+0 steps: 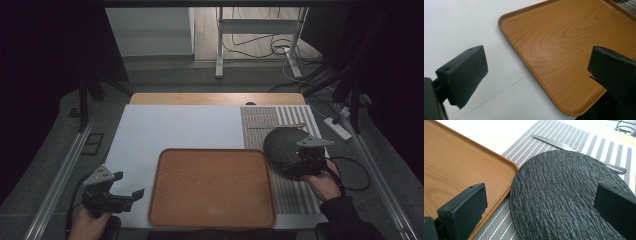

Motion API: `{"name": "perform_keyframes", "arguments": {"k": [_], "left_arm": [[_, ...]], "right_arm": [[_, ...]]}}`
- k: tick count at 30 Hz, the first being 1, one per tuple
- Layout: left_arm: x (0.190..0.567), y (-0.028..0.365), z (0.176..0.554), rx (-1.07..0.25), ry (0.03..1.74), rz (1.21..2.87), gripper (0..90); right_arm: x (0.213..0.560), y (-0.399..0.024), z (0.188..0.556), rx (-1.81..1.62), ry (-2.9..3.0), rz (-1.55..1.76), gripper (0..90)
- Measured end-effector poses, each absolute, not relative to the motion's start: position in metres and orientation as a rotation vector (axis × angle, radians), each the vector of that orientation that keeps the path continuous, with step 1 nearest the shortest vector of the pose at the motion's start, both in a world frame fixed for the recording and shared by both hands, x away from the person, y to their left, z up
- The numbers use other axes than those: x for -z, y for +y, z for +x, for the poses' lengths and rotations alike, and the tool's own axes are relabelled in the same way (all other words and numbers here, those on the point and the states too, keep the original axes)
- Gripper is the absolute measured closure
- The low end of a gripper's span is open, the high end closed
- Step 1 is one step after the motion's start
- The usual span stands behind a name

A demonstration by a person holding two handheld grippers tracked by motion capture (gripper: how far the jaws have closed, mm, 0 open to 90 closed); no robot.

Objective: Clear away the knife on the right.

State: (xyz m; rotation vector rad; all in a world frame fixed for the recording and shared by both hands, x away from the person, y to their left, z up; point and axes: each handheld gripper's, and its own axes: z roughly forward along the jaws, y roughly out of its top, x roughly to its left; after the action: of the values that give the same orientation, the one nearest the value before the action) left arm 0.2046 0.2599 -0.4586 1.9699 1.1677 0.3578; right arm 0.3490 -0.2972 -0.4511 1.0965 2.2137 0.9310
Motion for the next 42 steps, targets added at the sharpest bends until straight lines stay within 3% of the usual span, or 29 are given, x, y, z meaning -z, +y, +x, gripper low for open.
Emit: {"name": "perform_keyframes", "arguments": {"k": [42], "left_arm": [[0.459, 0.260, 0.205, -0.355, 1.171, 1.971, 2.8]], "right_arm": [[0.468, -0.304, 0.425, -0.760, 2.215, 1.288, 0.0]]}}
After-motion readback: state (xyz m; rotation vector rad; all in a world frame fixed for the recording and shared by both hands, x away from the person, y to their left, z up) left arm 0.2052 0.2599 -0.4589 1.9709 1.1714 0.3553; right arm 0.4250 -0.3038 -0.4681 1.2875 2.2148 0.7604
